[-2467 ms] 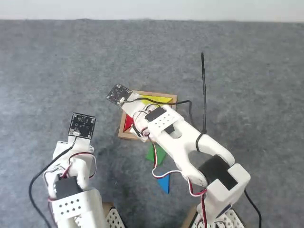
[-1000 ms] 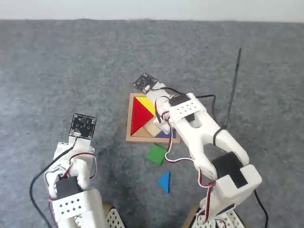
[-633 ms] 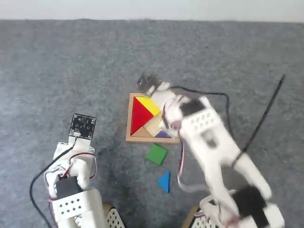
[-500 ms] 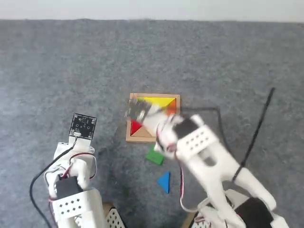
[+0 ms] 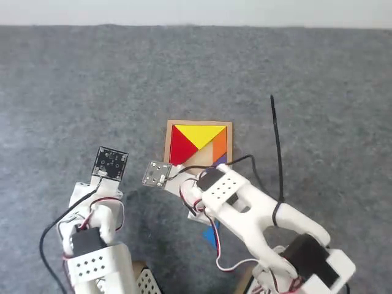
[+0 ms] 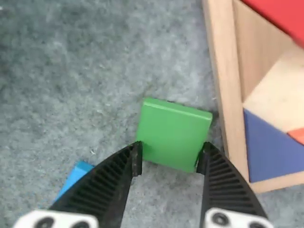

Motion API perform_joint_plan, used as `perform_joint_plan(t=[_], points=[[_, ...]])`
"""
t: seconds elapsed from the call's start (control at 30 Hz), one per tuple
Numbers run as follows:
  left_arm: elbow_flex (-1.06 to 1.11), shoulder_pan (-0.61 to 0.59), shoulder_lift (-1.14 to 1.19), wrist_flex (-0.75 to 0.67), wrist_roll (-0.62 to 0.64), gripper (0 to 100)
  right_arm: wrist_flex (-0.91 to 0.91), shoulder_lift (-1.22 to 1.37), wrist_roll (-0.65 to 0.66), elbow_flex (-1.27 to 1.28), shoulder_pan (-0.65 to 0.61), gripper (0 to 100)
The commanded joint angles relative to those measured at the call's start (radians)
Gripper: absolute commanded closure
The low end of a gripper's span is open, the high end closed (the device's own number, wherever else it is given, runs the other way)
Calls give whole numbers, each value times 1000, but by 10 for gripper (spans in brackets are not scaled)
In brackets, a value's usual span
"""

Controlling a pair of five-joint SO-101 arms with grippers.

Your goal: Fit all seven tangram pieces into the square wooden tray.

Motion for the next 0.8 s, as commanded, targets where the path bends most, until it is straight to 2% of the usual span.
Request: perform_joint_plan(t=[0.0, 0.37, 0.53, 0.77], points=[[-8, 3, -15, 2, -11, 988, 10, 35, 8, -49, -12, 786], [-15, -2, -15, 3, -9, 988, 35, -31, -71, -52, -73, 774], [-61, -98, -15, 35, -5, 988, 39, -67, -78, -48, -71, 705], [-65, -124, -15, 9, 43, 988, 1, -65, -133, -48, -73, 705]])
